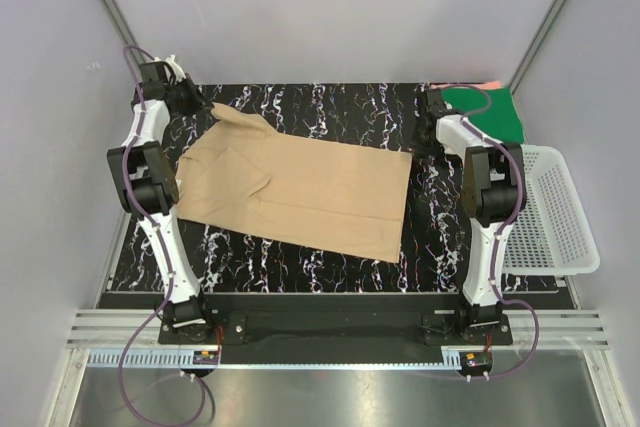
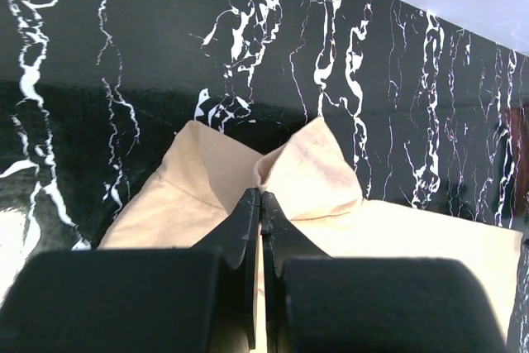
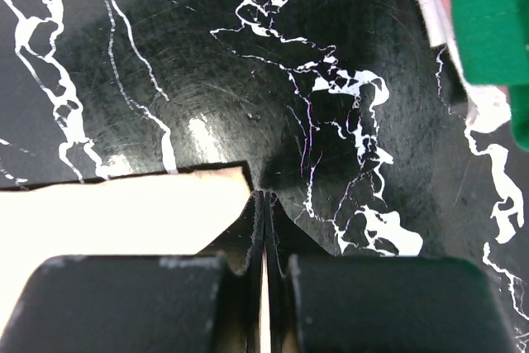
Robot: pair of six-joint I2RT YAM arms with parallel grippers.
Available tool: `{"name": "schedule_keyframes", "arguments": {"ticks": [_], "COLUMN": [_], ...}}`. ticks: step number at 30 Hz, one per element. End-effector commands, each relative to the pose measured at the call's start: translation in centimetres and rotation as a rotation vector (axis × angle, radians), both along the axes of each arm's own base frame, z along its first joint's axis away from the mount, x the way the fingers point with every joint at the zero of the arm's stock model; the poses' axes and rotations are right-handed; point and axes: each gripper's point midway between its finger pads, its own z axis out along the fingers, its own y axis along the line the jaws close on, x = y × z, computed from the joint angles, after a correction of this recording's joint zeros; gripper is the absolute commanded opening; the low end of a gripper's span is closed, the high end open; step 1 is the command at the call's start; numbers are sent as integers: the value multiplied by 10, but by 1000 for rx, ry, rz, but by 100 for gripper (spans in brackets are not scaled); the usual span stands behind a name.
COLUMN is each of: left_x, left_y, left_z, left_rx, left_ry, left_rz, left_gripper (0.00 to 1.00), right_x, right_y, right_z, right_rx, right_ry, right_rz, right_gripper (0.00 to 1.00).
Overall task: Fold and stack the t-shirts
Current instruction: Fold the tshirt
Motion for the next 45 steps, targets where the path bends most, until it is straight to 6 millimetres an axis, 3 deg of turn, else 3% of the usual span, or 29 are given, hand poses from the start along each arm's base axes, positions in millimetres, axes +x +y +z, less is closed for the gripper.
{"name": "schedule_keyframes", "arguments": {"ticks": [1,3,5,8,11,27,31,37,45], "left_x": [1,1,1,3,4,5,5,4,4], "left_y": [6,5,5,4,4,9,10,11,11], "left_z": [35,32,30,29,27,24,25,27,30], "left_rx": [26,17,12,6,5,1,0,3,-1], "left_ry": [-89,-84,-80,-82,-80,-80,-83,-84,-88], "left_rz": [-7,-13,-16,-21,-24,-25,-23,-20,-20], "left_gripper": [0,0,0,0,0,0,0,0,0], "right_x": [14,15,16,20,27,19,16,14,10], "right_y": [4,7,7,10,18,15,13,4,3], "right_z": [36,37,40,43,39,-18,-18,-4,-1], "right_rx": [22,43,50,65,86,48,37,-6,-15], "right_ry": [-111,-111,-120,-146,-145,32,37,19,32], "right_rz": [-1,0,-22,-20,39,58,54,46,67], "right_gripper": [0,0,16,30,35,33,30,36,41]}}
